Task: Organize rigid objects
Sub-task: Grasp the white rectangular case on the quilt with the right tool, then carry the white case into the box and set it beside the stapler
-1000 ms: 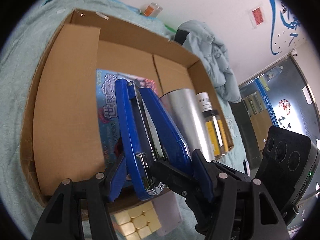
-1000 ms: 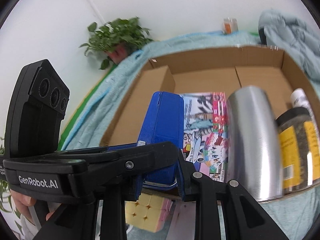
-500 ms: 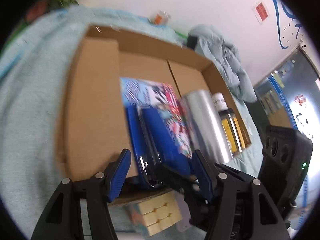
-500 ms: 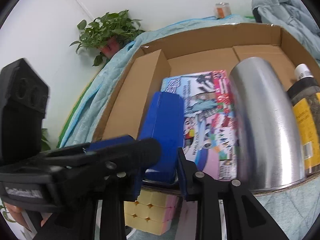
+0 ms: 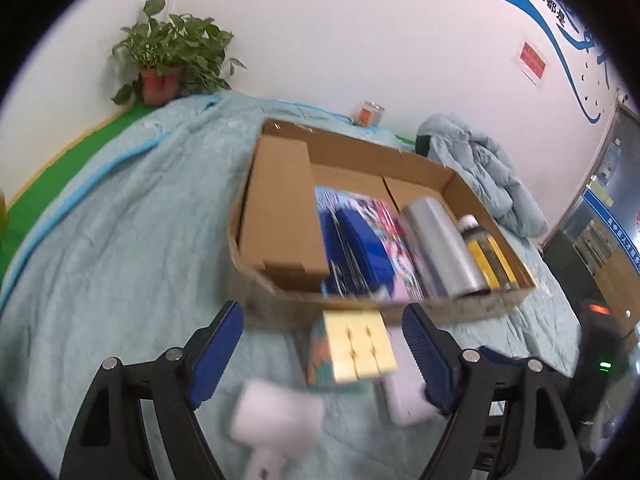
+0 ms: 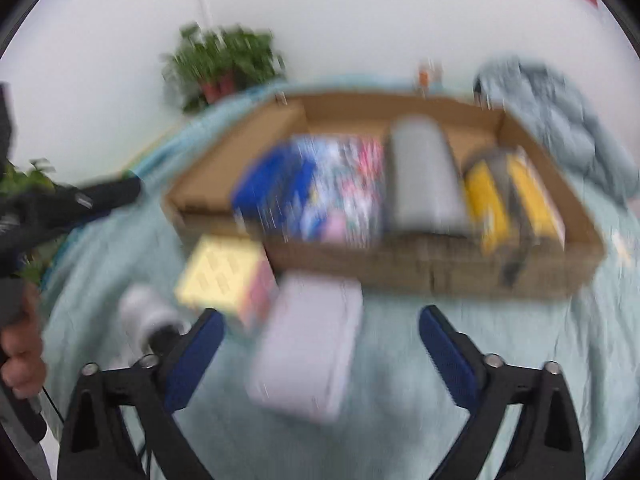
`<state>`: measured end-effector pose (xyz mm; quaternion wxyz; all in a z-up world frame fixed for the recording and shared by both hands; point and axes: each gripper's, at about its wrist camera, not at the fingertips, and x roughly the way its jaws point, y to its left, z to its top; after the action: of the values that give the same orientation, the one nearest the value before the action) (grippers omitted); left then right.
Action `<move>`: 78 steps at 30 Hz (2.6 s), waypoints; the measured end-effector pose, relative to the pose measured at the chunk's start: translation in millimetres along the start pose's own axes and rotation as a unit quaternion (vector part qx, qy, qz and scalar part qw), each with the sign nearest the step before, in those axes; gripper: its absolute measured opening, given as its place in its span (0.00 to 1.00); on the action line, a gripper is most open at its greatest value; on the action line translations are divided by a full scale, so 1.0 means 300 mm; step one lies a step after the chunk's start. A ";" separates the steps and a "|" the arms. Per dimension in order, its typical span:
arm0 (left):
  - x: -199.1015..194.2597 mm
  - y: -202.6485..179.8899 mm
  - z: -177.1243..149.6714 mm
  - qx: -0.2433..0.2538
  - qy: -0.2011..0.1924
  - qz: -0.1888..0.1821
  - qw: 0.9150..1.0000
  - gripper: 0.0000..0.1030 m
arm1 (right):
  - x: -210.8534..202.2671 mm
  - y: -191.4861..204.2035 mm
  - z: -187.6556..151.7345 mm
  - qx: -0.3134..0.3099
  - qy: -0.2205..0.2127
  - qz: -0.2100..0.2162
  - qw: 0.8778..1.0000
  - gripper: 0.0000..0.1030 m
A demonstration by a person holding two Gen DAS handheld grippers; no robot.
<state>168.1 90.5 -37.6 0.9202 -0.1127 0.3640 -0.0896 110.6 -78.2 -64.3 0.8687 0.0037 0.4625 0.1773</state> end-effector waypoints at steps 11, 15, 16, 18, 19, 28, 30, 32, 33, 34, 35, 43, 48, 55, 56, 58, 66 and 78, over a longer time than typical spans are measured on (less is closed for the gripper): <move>-0.096 -0.052 -0.121 -0.026 0.010 0.004 1.000 0.79 | 0.116 0.023 -0.137 -0.003 0.059 0.027 0.998 0.65; -0.101 -0.078 -0.150 -0.033 0.031 -0.030 0.999 0.79 | 0.093 0.003 -0.161 -0.010 0.061 0.033 0.998 0.62; -0.096 -0.090 -0.162 -0.034 0.042 -0.045 0.998 0.79 | 0.077 -0.008 -0.170 -0.009 0.062 0.037 0.997 0.62; -0.072 -0.128 -0.196 -0.034 0.069 -0.082 0.994 0.79 | 0.033 -0.039 -0.212 -0.009 0.060 0.039 0.997 0.62; -0.058 -0.145 -0.211 -0.035 0.082 -0.097 0.991 0.79 | 0.009 -0.060 -0.237 -0.008 0.060 0.038 0.997 0.62; 0.143 -0.364 -0.367 -0.034 0.202 -0.239 0.949 0.78 | -0.217 -0.274 -0.456 0.085 0.076 0.088 0.990 0.62; 0.190 -0.406 -0.398 -0.034 0.232 -0.258 0.937 0.77 | -0.247 -0.292 -0.488 0.097 0.076 0.092 0.988 0.62; 0.217 -0.431 -0.416 -0.037 0.254 -0.269 0.928 0.70 | -0.266 -0.299 -0.512 0.096 0.067 0.098 0.988 0.63; 0.225 -0.443 -0.425 -0.035 0.265 -0.273 0.924 0.65 | -0.271 -0.298 -0.517 0.094 0.065 0.096 0.989 0.63; 0.227 -0.455 -0.430 -0.032 0.270 -0.275 0.922 0.64 | -0.274 -0.294 -0.522 0.092 0.063 0.093 0.989 0.63; 0.225 -0.464 -0.435 -0.029 0.271 -0.274 0.922 0.64 | -0.279 -0.293 -0.526 0.092 0.061 0.091 0.990 0.63; 0.227 -0.458 -0.476 -0.031 0.270 -0.263 0.926 0.42 | -0.268 -0.275 -0.524 0.086 0.052 0.088 0.991 0.63; 0.208 -0.432 -0.467 -0.033 0.252 -0.252 0.934 0.38 | -0.252 -0.269 -0.499 0.090 0.050 0.099 0.990 0.63; 0.143 -0.401 -0.386 -0.025 0.198 -0.248 0.948 0.37 | -0.285 -0.208 -0.434 0.060 0.012 0.092 0.994 0.62; 0.133 -0.398 -0.369 -0.023 0.190 -0.246 0.950 0.37 | -0.293 -0.197 -0.417 0.054 0.004 0.092 0.994 0.62; 0.107 -0.387 -0.326 -0.013 0.167 -0.241 0.956 0.37 | -0.305 -0.177 -0.379 0.040 -0.011 0.091 0.995 0.62; 0.055 -0.320 -0.155 -0.001 0.108 -0.228 0.968 0.37 | -0.337 -0.083 -0.189 -0.008 -0.071 0.106 0.992 0.62; 0.114 -0.282 0.094 0.019 0.078 -0.218 0.973 0.37 | -0.288 -0.023 0.134 -0.038 -0.102 0.114 0.988 0.62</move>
<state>205.1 4.8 -16.8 0.8491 -0.1641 0.3999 -0.3036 101.0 -105.3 26.7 0.8850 0.0415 0.3613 0.2908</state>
